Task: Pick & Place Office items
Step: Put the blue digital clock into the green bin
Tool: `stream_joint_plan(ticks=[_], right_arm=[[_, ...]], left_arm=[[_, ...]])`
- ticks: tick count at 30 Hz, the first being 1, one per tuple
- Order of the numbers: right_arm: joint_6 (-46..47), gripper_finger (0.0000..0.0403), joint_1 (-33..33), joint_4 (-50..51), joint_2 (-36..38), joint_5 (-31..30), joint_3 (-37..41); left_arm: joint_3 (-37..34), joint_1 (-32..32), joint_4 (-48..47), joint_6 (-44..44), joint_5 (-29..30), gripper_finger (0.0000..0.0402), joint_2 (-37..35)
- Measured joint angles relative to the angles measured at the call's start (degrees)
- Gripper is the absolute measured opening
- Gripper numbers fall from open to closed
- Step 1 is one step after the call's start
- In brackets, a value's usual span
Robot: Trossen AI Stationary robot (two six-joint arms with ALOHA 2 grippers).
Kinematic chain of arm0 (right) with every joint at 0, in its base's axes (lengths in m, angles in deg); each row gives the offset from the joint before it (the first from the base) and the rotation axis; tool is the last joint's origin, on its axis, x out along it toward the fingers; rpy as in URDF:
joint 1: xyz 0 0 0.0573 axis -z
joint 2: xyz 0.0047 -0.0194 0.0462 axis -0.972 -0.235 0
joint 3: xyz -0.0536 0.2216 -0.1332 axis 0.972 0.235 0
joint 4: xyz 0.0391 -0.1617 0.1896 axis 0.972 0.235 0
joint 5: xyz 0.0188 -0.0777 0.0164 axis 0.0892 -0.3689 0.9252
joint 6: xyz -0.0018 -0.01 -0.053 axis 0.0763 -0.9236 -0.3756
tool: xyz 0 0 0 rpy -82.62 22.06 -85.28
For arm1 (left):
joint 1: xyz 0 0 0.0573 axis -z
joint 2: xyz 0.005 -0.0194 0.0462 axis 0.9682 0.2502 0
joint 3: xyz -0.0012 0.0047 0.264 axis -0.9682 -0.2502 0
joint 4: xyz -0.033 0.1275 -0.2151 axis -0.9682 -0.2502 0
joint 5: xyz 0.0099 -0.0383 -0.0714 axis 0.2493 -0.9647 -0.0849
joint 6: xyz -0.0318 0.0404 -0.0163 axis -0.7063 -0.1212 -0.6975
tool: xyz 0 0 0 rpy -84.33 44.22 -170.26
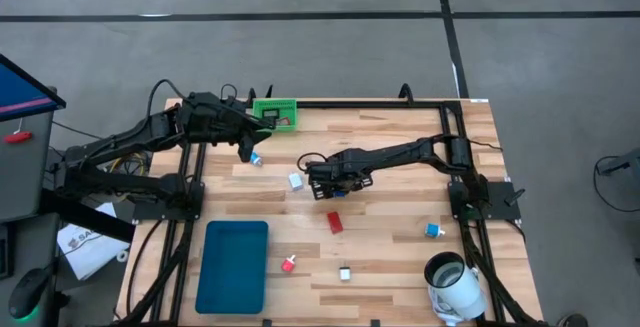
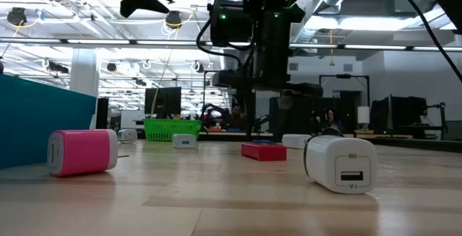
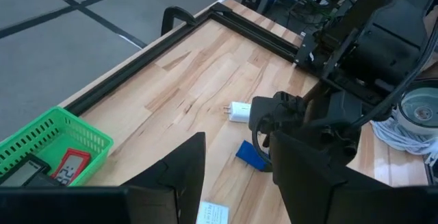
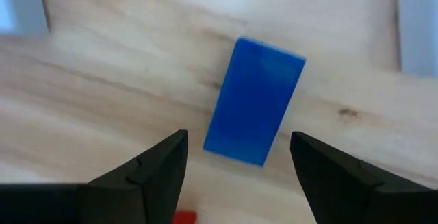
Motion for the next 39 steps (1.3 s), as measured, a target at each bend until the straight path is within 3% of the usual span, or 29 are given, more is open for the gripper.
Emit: stream_joint_plan(ticks=[7,19,24,31,35,39], right_arm=[[0.5,0.0251,0.8,-0.7,-0.4,-1.6,0.4],[0.1,0.0247,1.2,-2.4,-1.1,0.8,3.1],[-0.7,0.0219,1.1,-2.4,-1.1,0.9,3.1],[-2.4,0.0139,1.0,-2.4,-1.1,1.0,3.1],[-3.9,0.0138,1.0,-2.4,-1.0,2.0,3.1],[-8.4,0.0144,0.4,-6.0,-0.5,8.1,3.1]], left_arm=[[0.0,0.0,0.0,0.0,0.0,0.0159,0.0],[0.0,0.0,0.9,0.1,-0.2,0.0159,0.0],[0.0,0.0,0.9,0.2,-0.5,0.0159,0.0],[0.0,0.0,0.9,0.2,-0.5,0.0159,0.0],[0.0,0.0,0.8,0.2,-0.6,0.0159,0.0],[0.0,0.0,-0.3,1.9,-2.2,0.0159,0.0]])
